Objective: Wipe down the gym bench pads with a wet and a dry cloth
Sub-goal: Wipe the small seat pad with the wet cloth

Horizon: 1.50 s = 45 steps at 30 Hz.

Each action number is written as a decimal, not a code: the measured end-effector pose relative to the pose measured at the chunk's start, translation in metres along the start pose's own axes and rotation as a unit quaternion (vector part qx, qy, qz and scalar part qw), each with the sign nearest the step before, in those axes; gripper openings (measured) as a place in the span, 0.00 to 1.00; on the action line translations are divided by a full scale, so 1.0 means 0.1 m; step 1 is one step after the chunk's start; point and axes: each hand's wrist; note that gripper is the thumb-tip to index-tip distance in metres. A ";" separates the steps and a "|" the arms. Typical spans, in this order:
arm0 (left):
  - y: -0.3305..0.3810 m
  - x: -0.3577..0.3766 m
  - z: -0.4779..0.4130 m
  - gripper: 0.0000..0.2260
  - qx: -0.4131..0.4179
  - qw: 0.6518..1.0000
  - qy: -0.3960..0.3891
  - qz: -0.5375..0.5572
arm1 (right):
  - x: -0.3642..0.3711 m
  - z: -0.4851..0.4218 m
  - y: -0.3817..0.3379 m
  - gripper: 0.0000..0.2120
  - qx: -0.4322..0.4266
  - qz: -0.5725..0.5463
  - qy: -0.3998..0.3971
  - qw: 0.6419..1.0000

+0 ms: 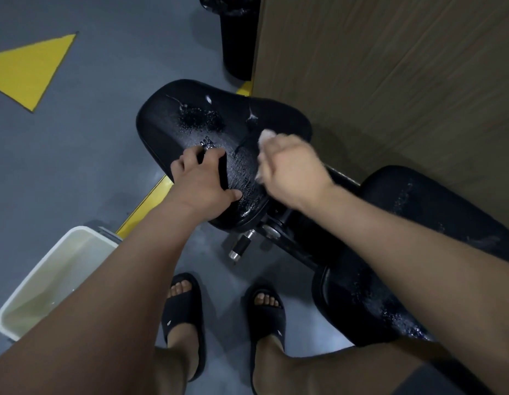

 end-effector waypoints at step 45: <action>0.02 0.04 -0.01 0.38 -0.004 1.000 0.007 0.016 | -0.11 -1.29 0.69 0.23 0.068 -0.111 -0.153 0.980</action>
Point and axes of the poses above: each hand's wrist, its own z-axis away from the middle knuckle, its own x-axis out of the palm, y = z × x, and after that the axes turned 5 degrees about -y, right-handed
